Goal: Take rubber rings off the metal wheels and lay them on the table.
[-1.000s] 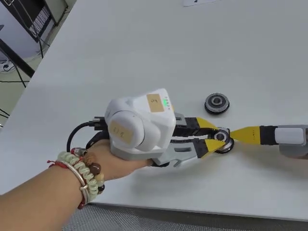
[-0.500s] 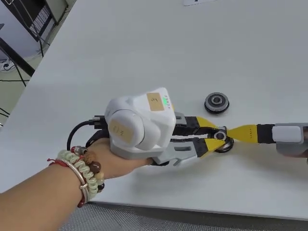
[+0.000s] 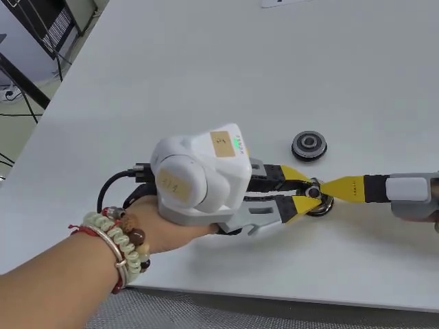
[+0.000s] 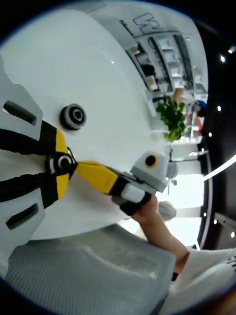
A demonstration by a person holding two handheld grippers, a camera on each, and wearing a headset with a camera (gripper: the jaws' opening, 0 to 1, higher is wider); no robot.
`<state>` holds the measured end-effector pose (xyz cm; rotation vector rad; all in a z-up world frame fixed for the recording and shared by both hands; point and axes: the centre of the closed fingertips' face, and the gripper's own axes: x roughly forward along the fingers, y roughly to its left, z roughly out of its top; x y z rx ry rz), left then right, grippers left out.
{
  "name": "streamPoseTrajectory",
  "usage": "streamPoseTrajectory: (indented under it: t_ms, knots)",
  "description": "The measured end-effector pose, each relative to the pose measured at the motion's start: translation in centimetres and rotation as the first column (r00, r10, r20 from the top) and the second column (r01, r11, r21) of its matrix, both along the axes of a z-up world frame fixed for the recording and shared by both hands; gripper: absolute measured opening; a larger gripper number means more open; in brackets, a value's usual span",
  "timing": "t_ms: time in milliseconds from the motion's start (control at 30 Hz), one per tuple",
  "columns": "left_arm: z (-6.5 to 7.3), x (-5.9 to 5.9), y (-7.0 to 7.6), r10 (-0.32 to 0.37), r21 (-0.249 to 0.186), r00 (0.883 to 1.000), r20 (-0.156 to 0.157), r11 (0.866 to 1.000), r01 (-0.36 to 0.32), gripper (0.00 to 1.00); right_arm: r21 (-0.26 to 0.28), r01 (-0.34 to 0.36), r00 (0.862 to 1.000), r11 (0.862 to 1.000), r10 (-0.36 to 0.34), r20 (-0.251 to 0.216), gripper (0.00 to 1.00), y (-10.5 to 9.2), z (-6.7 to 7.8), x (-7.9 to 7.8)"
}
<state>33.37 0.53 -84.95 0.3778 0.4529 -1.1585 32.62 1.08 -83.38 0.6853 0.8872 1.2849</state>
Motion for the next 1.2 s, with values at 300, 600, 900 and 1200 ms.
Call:
streamPoseTrajectory:
  t_ms: [300,600,900,1200]
  knots:
    - [0.0,0.0,-0.1,0.0,0.002,1.0,0.003,1.0,0.0,0.13,0.036,-0.003,1.0,0.999,0.004,-0.01,0.0,0.1,0.7,-0.2]
    - [0.0,0.1,-0.2,0.024,0.011,1.0,-0.01,1.0,-0.024,0.14,-0.003,0.039,0.999,0.999,-0.039,-0.027,0.0,-0.6,-0.6,0.3]
    - [0.2,0.0,-0.3,0.055,0.03,0.995,-0.086,0.998,-0.053,0.17,-0.037,0.031,0.999,0.999,-0.032,-0.009,0.0,-0.7,-0.8,0.2]
    - [2.3,-0.2,-0.6,0.018,0.005,0.999,-0.036,1.0,-0.018,0.21,-0.057,0.035,0.999,0.998,-0.035,0.004,0.0,-1.0,-0.5,0.2]
